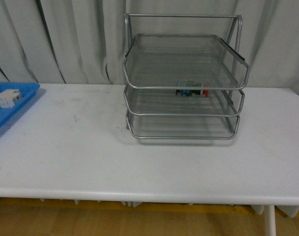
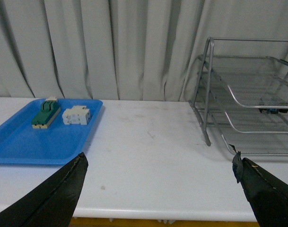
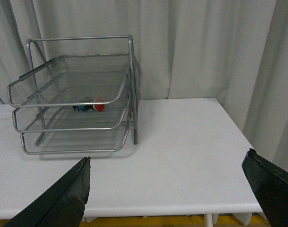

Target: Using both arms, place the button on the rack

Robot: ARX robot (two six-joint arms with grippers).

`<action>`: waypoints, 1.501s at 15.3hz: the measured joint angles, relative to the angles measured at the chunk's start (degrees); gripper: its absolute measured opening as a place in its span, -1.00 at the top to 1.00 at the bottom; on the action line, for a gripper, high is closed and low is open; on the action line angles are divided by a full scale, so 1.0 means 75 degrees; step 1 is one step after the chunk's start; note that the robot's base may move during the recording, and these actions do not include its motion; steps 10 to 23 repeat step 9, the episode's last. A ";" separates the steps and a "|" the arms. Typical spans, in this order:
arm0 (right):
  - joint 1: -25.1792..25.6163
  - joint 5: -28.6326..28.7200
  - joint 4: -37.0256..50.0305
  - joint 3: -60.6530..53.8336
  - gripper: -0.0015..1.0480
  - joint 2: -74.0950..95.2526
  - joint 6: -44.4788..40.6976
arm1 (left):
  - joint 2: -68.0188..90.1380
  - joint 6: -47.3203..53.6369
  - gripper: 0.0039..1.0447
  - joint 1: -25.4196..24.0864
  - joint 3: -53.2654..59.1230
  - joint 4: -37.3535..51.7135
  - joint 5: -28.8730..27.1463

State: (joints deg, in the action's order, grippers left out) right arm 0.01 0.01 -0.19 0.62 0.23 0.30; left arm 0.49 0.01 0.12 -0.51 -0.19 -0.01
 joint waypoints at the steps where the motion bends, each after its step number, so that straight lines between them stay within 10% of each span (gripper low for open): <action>1: 0.0000 0.0000 0.0000 0.0000 -0.86 0.0000 -0.0003 | 0.0000 0.0000 -0.88 0.0000 0.0000 0.0000 0.0000; 23: 0.0000 0.0000 0.0000 0.0000 -0.87 0.0000 -0.0003 | 0.0000 0.0000 -0.88 0.0000 0.0000 0.0000 0.0000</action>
